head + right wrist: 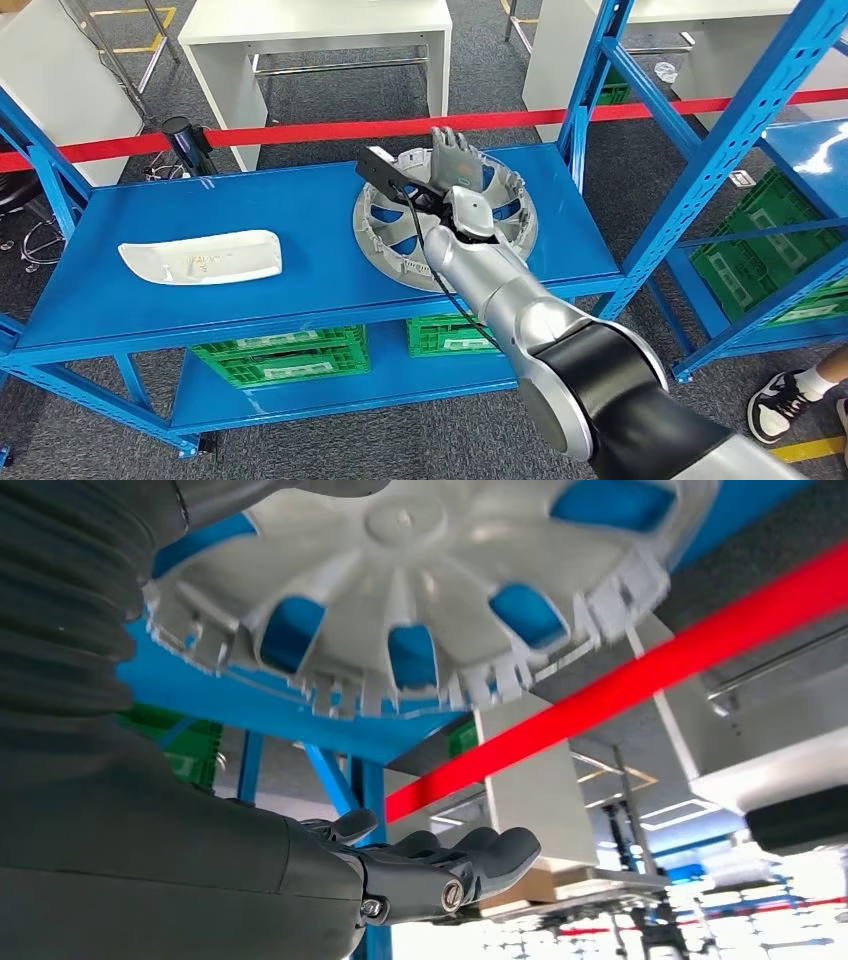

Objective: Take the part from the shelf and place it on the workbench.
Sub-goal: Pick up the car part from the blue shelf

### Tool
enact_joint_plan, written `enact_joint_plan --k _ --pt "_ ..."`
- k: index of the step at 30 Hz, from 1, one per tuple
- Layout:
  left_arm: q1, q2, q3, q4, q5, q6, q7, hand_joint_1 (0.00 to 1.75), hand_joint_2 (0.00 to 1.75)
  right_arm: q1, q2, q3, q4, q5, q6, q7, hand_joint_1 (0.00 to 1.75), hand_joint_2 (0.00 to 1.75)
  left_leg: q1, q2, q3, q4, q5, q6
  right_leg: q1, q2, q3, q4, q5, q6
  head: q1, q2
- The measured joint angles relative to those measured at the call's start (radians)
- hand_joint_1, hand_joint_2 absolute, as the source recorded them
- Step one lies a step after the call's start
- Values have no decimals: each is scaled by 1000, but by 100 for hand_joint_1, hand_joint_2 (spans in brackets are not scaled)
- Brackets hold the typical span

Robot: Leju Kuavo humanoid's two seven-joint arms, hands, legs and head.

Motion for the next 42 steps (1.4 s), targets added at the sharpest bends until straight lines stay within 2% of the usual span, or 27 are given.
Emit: enact_joint_plan --k 7,14,23,35,42 --pt "-1 0 0 0 -1 0 15 0 0 89 37 74 -28 9 -28 -25 0 175 0 0 0 0 -1 -1 1 0 0 0 -2 -1 0 0" --pt "-1 -1 0 0 0 0 26 0 0 155 51 135 -87 2 -27 -35 0 175 0 0 0 0 -1 -2 0 0 0 0 -2 -2 0 0" --pt "0 -1 0 0 2 0 17 0 0 233 48 209 -184 -47 -8 28 0 175 0 0 0 0 -2 -2 0 0 -1 0 -3 -1 0 0" --pt "0 -1 10 0 3 0 9 0 0 299 2 215 -366 -145 -26 94 0 175 0 0 0 0 -2 -2 0 0 -1 0 -3 -1 0 0" --pt "0 -1 18 0 4 0 11 0 0 321 -15 184 -392 -184 -65 98 0 175 0 0 0 0 -2 -2 0 0 -1 0 -3 -1 0 0"
